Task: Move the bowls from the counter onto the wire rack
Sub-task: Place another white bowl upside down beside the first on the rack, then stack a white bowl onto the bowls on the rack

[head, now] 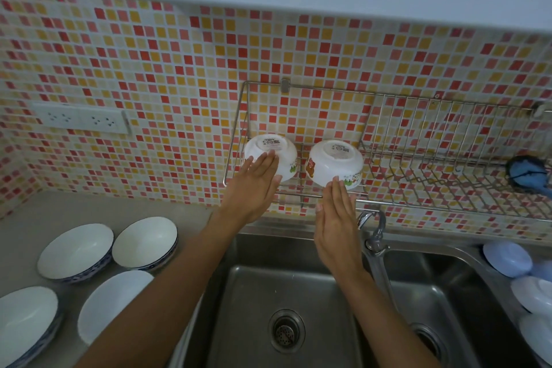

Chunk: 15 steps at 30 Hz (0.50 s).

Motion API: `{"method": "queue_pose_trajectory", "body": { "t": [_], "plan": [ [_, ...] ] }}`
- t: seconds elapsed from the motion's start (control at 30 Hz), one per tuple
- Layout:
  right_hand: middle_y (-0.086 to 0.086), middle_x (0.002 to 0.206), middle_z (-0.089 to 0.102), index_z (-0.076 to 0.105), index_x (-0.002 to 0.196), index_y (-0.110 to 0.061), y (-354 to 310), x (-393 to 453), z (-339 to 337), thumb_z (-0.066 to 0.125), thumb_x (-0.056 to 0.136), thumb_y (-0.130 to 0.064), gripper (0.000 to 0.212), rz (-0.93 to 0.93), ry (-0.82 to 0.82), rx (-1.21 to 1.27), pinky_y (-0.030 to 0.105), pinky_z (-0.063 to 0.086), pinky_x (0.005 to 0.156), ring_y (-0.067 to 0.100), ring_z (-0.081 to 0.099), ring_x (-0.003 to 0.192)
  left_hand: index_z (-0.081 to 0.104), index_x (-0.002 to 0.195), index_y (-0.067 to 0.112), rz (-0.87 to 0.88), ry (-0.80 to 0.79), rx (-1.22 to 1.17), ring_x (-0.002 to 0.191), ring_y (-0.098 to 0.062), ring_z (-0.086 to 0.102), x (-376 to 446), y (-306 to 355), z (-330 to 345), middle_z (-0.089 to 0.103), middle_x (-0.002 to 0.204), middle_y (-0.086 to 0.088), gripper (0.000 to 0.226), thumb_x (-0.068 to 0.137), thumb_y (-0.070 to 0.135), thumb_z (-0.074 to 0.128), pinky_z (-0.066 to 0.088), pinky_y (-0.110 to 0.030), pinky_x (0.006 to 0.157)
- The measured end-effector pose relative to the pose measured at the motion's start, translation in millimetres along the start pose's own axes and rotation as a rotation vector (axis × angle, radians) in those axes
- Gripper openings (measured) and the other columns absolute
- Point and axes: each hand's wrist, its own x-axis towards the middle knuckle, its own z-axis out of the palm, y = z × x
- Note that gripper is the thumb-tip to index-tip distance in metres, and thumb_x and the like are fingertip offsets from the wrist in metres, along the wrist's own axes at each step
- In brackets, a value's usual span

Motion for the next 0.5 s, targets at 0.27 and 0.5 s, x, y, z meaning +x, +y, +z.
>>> {"method": "queue_pose_trajectory", "body": {
  "t": [0.27,0.5],
  "plan": [
    [0.001,0.161,0.009,0.021,0.151,-0.012,-40.3,-70.0,34.1,0.035,0.099,-0.041,0.061,-0.034,-0.189,0.267,0.03,0.016,0.117,0.016,0.008,0.148,0.004,0.151,0.015,-0.151,0.037,-0.138,0.146,-0.021,-0.011,-119.7,-26.7,19.5,-0.003,0.16,-0.006,0.055,0.102,0.034,0.02,0.001,-0.041,0.121],
    [0.008,0.147,0.044,0.043,0.141,-0.016,-139.2,-125.6,107.1,0.054,0.094,-0.041,0.055,0.079,-0.633,0.491,0.041,0.038,0.109,0.026,0.044,0.133,0.018,0.147,0.006,-0.812,0.013,-0.204,0.146,-0.036,0.003,-241.7,-119.9,25.4,0.011,0.157,-0.018,0.058,0.097,0.02,0.044,0.01,-0.045,0.119]
  ]
}}
